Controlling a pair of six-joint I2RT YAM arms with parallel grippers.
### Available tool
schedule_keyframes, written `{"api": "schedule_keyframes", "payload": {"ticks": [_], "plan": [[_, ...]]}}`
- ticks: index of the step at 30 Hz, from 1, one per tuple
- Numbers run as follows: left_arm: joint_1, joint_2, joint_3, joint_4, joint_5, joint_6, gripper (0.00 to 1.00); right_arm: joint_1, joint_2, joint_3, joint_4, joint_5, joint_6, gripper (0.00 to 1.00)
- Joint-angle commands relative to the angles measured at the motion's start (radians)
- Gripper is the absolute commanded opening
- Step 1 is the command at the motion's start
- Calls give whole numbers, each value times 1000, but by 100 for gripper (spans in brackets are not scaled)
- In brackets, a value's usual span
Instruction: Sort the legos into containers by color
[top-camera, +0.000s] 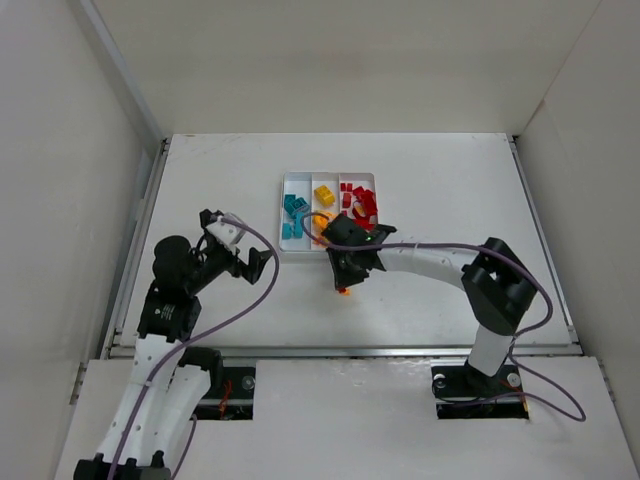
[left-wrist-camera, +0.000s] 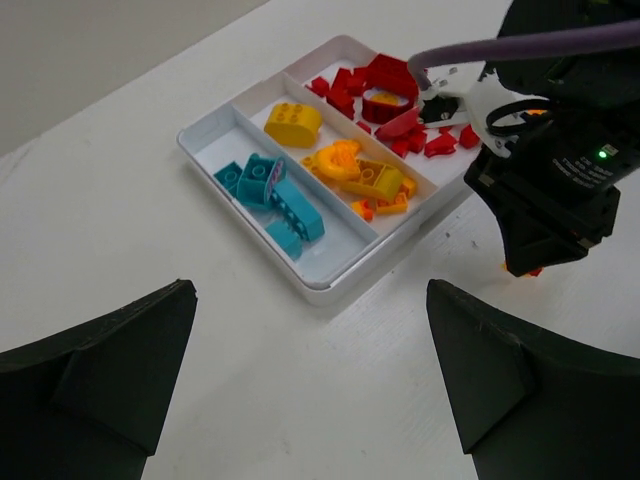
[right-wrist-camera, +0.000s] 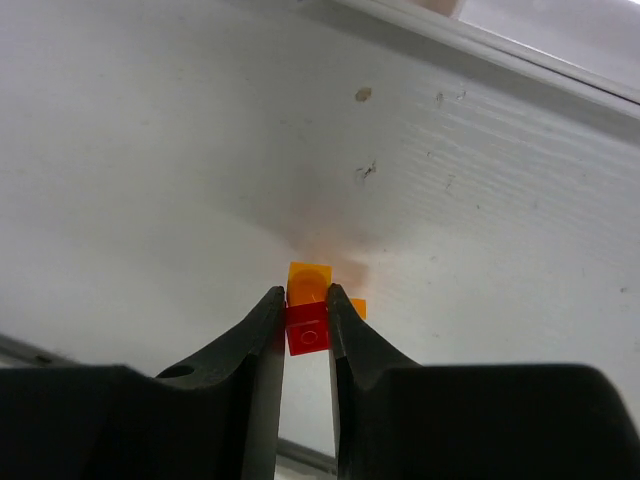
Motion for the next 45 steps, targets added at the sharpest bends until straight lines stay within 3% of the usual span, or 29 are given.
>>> {"api": "schedule_keyframes", "payload": {"ticks": [1, 2, 3, 7, 14, 24, 25, 45], "plan": [[1, -27, -47, 37, -137, -87, 99, 25, 72, 44, -80, 68, -55, 15], [1, -39, -72, 54, -185, -120, 99, 35, 72, 53, -80, 77, -55, 23], [1, -70, -98, 85, -258, -162, 99, 35, 84, 53, -80, 77, -67, 40], [1, -140, -141, 103, -329, -163, 99, 44, 71, 53, -80, 88, -67, 52], [1, -205, -175, 103, -341, -154, 99, 44, 49, 44, -80, 88, -67, 47], [1, -205, -175, 103, -341, -144, 99, 73, -44, -6, -101, 99, -65, 48], [1, -205, -175, 103, -341, -144, 99, 73, -57, -17, -101, 99, -75, 44], [1, -196, -175, 103, -361, -144, 99, 82, 27, -26, -51, 34, -161, 37]]}}
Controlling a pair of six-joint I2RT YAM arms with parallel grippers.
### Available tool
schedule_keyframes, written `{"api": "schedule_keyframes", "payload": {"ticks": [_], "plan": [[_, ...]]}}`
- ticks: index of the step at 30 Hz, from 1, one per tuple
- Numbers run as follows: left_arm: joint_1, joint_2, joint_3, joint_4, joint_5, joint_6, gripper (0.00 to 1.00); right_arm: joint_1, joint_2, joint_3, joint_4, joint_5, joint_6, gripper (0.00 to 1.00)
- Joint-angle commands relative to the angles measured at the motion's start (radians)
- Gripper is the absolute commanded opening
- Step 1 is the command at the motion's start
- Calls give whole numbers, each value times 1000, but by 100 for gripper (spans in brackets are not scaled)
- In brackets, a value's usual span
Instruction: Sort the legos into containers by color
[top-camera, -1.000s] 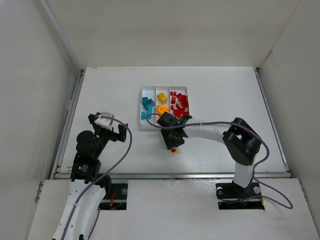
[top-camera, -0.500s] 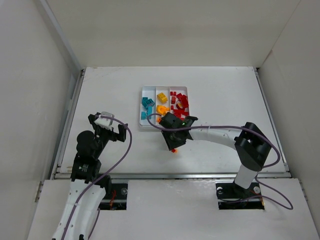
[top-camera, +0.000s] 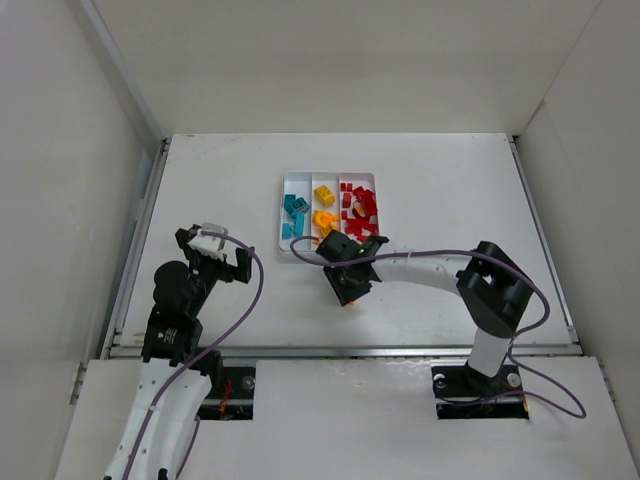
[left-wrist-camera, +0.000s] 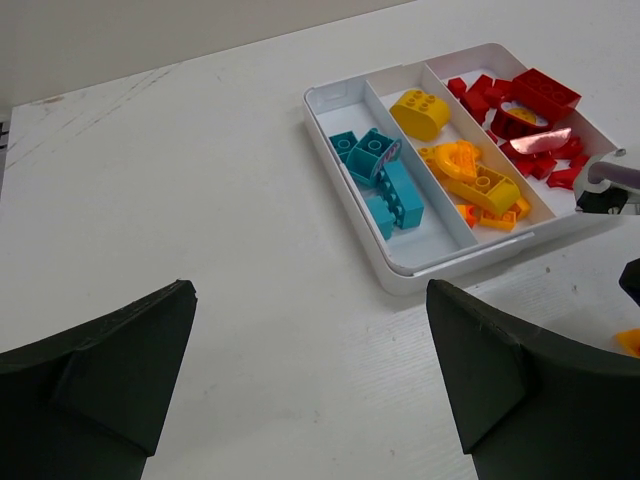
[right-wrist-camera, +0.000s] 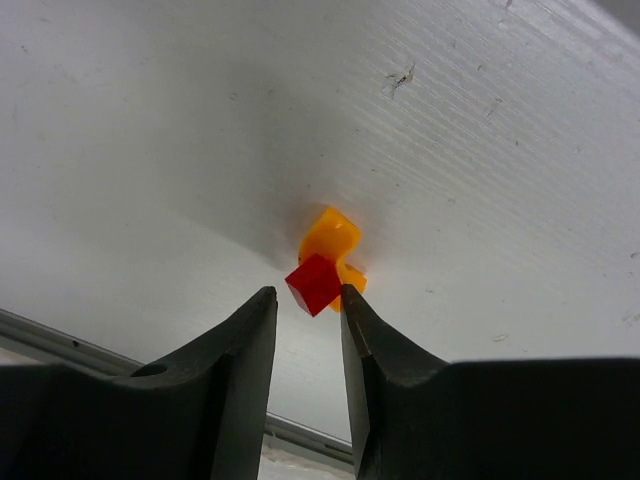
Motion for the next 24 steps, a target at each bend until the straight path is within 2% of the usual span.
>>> {"api": "schedule_keyframes", "payload": {"ticks": [1, 17, 22, 24], "plan": [[1, -2, -4, 50, -9, -7, 99, 8, 13, 0, 30, -6, -11, 37], [1, -2, -13, 50, -18, 11, 99, 17, 41, 47, 48, 14, -40, 29], [1, -11, -13, 50, -18, 11, 99, 17, 38, 67, 18, 24, -49, 42], [1, -11, -22, 50, -18, 21, 99, 17, 20, 67, 18, 33, -49, 42]]}}
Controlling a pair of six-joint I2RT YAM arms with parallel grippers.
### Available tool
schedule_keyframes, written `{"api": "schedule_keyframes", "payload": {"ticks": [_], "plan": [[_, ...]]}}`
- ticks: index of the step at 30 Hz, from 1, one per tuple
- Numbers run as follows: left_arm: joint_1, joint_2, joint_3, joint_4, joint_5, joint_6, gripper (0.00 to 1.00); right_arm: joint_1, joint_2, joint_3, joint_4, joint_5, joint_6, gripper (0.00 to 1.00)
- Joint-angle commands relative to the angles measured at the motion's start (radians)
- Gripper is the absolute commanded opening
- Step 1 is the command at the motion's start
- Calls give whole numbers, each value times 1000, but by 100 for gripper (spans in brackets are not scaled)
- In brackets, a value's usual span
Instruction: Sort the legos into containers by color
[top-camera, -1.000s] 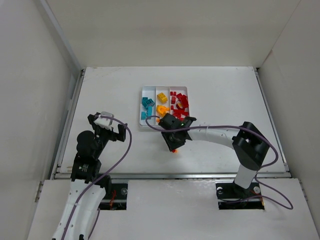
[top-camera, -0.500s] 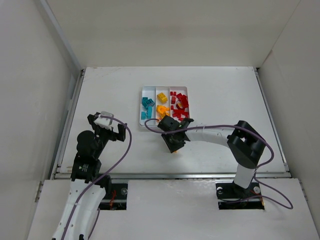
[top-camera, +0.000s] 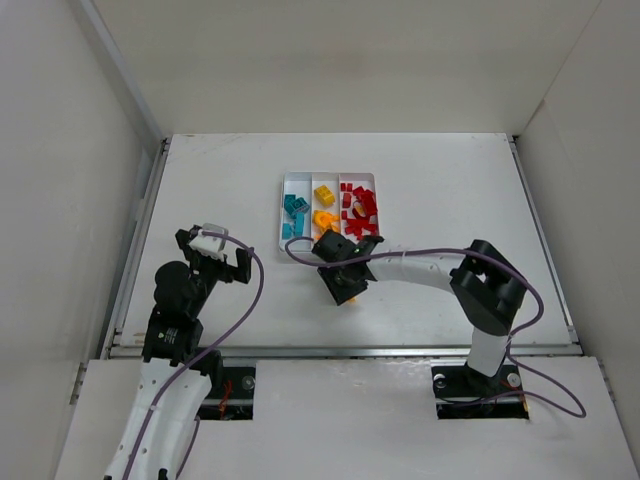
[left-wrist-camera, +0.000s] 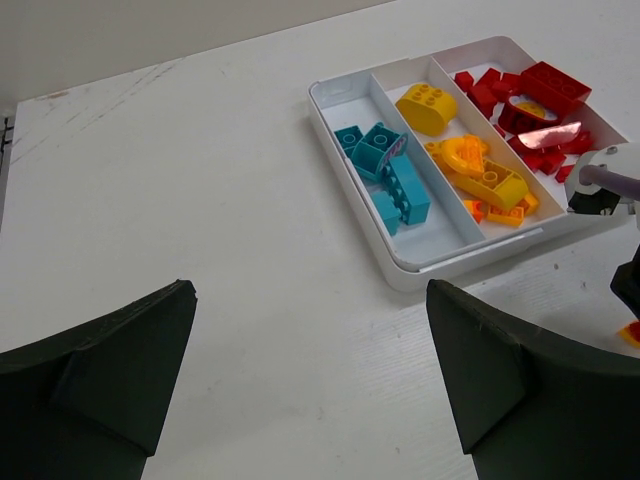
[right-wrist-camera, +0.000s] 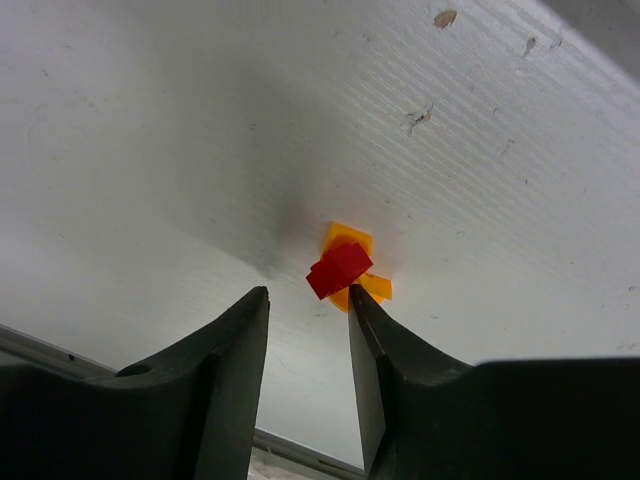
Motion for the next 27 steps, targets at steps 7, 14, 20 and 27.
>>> {"api": "schedule_keyframes", "payload": {"ticks": [7, 14, 20, 27], "plan": [[1, -10, -15, 49, -17, 12, 99, 11, 0, 84, -8, 16, -12, 45], [1, -19, -24, 49, -26, 21, 99, 11, 48, 93, -30, 68, -12, 45], [1, -19, -24, 49, -26, 21, 99, 11, 77, 156, -68, 103, -12, 40], [1, -28, -24, 49, -26, 21, 99, 11, 117, 176, -68, 135, -22, 35]]}}
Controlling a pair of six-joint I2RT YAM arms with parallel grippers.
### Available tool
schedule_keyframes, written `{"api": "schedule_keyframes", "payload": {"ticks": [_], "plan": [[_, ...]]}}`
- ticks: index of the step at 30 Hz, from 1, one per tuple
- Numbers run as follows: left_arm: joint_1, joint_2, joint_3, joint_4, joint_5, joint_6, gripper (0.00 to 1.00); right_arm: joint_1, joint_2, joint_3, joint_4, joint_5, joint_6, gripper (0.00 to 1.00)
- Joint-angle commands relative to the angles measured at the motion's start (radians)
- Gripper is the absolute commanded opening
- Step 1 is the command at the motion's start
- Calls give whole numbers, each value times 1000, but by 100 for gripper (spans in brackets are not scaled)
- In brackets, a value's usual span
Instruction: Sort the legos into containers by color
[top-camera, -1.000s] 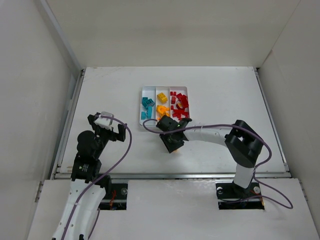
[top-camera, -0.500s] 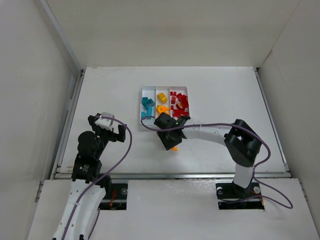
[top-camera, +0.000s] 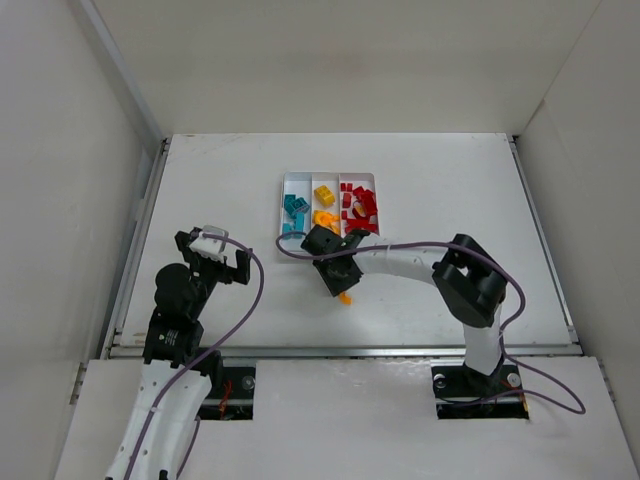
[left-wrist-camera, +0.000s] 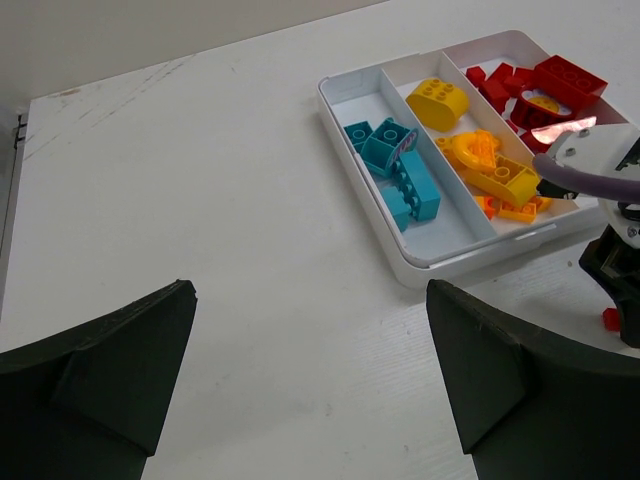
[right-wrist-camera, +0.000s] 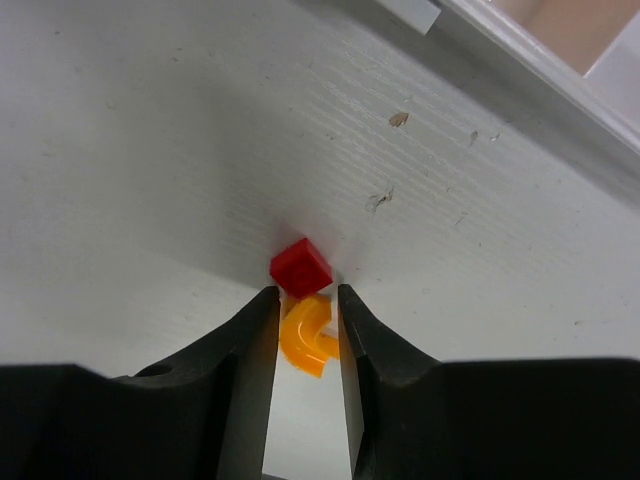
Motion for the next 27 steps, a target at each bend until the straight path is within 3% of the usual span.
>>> {"api": "schedule_keyframes", "payload": {"ticks": [1, 17, 24, 27], "plan": [[1, -10, -6, 49, -8, 6, 99, 11, 14, 49, -28, 51, -11, 35], [1, -20, -16, 49, -17, 6, 99, 11, 63, 88, 9, 16, -48, 38], [1, -20, -16, 49, -17, 6, 99, 11, 81, 88, 44, -4, -57, 24], [1, -20, -25, 59, -26, 6, 99, 11, 91, 100, 54, -4, -57, 6]]}}
